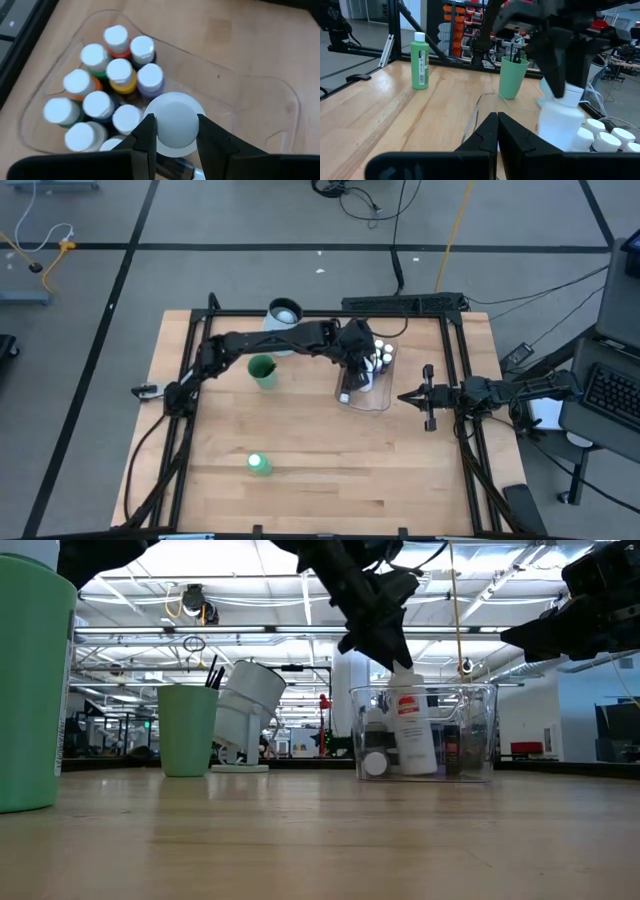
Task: Pick & Place Paint Supplies
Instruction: Put the large white paint bottle into the transparent bin
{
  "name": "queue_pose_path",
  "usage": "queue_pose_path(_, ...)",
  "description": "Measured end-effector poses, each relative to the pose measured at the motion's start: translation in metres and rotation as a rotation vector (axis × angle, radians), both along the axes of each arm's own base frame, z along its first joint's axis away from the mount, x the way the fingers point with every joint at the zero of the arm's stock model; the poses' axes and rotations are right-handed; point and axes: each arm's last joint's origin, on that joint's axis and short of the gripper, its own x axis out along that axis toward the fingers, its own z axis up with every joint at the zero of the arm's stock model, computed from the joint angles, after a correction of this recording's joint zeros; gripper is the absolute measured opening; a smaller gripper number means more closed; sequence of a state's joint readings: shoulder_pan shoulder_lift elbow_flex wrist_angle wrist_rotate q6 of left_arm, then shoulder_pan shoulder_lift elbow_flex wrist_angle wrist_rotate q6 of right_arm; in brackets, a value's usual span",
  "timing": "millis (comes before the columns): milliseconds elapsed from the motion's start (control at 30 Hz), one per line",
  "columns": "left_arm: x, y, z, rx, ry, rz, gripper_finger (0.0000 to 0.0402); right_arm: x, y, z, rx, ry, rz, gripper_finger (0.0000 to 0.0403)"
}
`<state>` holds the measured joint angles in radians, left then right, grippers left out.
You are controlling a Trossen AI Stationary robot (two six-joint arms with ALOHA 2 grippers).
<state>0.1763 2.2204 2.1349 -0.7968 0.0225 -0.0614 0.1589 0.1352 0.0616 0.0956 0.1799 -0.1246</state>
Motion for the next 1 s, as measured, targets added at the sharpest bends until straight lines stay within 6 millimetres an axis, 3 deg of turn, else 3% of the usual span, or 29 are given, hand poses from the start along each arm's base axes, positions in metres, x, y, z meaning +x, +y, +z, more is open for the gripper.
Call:
queue_pose_path(267,0.006,-0.005,-0.009,-0.005,-0.003,-0.016,0.0098,0.0,0.0,0.0,-0.001,0.0,0.0,0.0004)
queue_pose_path(567,0.011,-0.008,-0.016,0.003,-0.004,-0.018,0.0139,0.0,0.0,0.0,-0.022,0.003,0.0,0.0004)
queue_pose_path(1000,0.007,-0.03,-0.006,0.073,0.014,-0.162,0.0144,0.0,0.0,0.0,-0.023,0.002,0.0,0.0004)
